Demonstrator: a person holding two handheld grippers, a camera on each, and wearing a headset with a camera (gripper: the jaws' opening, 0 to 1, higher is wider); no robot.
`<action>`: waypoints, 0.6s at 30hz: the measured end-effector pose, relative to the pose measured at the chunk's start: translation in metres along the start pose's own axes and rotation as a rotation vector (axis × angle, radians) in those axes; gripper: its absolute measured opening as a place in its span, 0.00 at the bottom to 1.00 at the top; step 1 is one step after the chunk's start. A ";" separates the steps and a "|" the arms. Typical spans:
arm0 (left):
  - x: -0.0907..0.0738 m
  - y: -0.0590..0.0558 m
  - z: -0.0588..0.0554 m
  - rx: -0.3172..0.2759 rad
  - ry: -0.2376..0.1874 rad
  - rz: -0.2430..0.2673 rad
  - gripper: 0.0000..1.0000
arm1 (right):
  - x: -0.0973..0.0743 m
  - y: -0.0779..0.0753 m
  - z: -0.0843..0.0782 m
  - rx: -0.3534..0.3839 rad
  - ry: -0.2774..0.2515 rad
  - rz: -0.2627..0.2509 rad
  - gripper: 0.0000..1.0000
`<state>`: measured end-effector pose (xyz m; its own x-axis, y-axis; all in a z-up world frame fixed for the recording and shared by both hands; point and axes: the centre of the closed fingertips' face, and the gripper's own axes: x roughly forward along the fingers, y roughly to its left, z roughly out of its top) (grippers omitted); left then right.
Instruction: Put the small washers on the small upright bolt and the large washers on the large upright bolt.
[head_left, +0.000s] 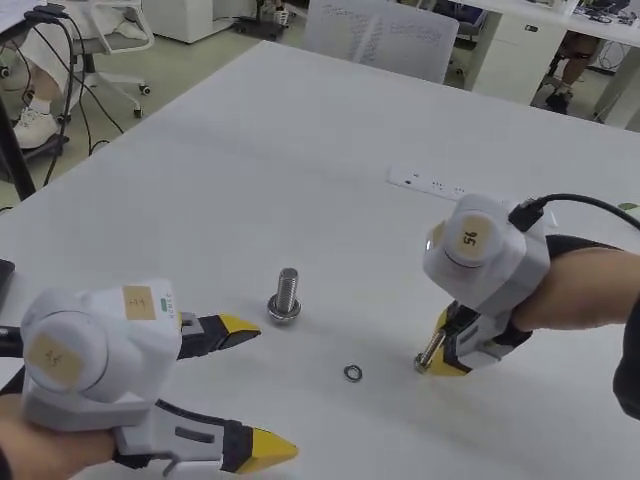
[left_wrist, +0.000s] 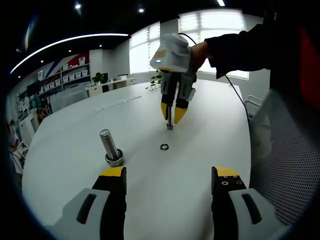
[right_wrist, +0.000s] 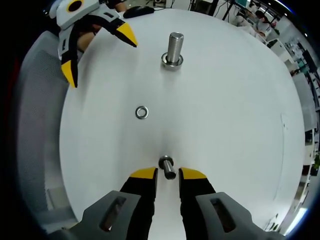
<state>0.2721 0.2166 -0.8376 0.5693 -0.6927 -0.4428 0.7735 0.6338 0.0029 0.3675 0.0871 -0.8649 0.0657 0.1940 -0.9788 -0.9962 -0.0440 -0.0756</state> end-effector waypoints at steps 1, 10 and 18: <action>0.000 0.000 0.000 0.000 -0.001 -0.001 0.68 | 0.000 0.000 -0.001 0.002 0.000 0.000 0.18; 0.000 -0.001 0.000 0.003 0.000 -0.004 0.68 | -0.002 0.005 -0.008 0.012 0.008 -0.001 0.18; 0.000 -0.001 0.002 0.008 -0.003 -0.005 0.68 | -0.005 0.009 -0.012 0.018 0.011 -0.003 0.18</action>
<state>0.2718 0.2158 -0.8357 0.5663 -0.6969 -0.4400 0.7784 0.6277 0.0077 0.3588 0.0744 -0.8629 0.0689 0.1831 -0.9807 -0.9969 -0.0254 -0.0748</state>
